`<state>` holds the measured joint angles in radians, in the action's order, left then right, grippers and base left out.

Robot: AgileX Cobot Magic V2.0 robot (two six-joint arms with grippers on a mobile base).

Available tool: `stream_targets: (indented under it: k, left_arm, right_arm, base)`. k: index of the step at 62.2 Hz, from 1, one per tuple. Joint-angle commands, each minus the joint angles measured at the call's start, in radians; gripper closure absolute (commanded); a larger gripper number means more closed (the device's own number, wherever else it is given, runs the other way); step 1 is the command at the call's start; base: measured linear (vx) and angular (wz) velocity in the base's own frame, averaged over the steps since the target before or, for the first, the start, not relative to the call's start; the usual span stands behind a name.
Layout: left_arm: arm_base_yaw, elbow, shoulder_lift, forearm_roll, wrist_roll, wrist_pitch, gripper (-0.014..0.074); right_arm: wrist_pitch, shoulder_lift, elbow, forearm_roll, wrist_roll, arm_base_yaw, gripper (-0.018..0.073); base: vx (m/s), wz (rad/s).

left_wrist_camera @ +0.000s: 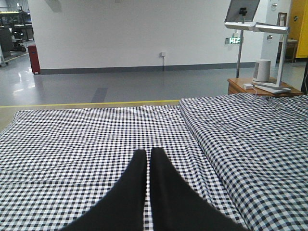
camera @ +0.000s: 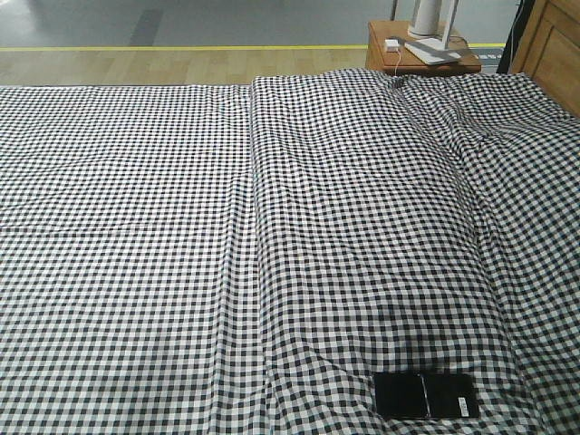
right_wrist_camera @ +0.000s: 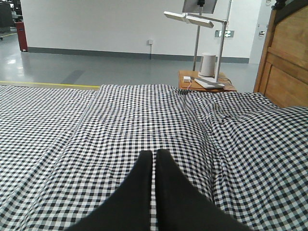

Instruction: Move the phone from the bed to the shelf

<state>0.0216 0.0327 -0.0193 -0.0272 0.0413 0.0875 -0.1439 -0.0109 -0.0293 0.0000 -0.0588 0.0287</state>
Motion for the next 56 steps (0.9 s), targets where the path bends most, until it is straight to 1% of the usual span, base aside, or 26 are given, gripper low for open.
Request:
stream_targets:
  k: [1,19,29,34,38,44,56]
  left_arm:
    - [0.003,-0.025,-0.007,-0.01,-0.009,-0.072,0.0595]
    - [0.003,-0.025,-0.007,-0.01,-0.009,-0.072,0.0595]
    - [0.003,-0.025,-0.007,-0.01,-0.009,-0.072,0.0595]
    - [0.003,-0.025,-0.007,-0.01,-0.009,-0.072,0.0595]
    - [0.003,-0.025,-0.007,-0.01,-0.009,-0.072,0.0595]
    - [0.003,-0.025,-0.007,-0.01,-0.009,-0.072,0.0595]
    - [0.003,-0.025,-0.007,-0.01,-0.009,-0.072,0.0595]
  right_arm:
    - [0.088,-0.009,-0.008,-0.012,-0.006,-0.002,0.0564]
    - [0.136,-0.009,-0.008,-0.014,-0.013,-0.002,0.0564]
    - [0.309,-0.009,-0.005,-0.014,-0.03,-0.002,0.0564]
    - [0.43,-0.009,-0.003,-0.014,-0.032,-0.002,0.0564]
    - [0.483,-0.009,0.015,-0.014,-0.032,-0.002,0.0564]
    - [0.493,-0.009,0.076,-0.013,-0.032,-0.002,0.0564]
    - [0.463,0.013,0.272,-0.013,-0.032,-0.002,0.0564]
  base:
    - [0.0,0.0]
    - [0.0,0.0]
    - [0.0,0.0]
    - [0.0,0.0]
    - [0.0,0.0]
    - [0.0,0.0]
    - [0.0,0.0]
